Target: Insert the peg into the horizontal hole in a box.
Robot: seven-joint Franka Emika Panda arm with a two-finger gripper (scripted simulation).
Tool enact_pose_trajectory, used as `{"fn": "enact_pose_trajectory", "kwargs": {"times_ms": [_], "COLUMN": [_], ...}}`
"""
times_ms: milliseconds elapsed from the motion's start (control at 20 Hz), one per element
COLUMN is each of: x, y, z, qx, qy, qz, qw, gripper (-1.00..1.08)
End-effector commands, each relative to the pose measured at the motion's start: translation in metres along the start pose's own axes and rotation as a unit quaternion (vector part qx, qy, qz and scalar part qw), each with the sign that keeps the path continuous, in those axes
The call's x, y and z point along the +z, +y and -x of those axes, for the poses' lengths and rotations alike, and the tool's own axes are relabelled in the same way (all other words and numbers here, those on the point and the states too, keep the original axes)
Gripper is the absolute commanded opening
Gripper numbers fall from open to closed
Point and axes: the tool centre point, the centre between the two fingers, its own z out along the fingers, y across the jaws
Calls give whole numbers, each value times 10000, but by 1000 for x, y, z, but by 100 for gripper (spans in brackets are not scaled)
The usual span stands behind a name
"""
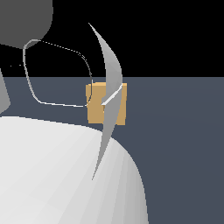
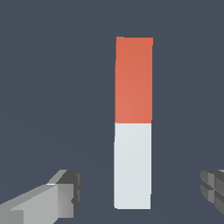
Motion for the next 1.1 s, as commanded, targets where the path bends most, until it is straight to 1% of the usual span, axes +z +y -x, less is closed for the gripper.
{"fn": "enact_pose_trajectory", "kwargs": {"times_ms": [0, 100, 400, 800, 1050], "x": [4, 5, 10, 45, 55], "y": [-1, -1, -1, -2, -1], "z": [10, 14, 13, 13, 14], "qx": [39, 54, 57, 58, 59], "qy": [1, 2, 0, 2, 4], "qz": [3, 3, -2, 0, 2], "qw": [10000, 10000, 10000, 10000, 10000], "gripper": [100, 100, 100, 100, 100]}}
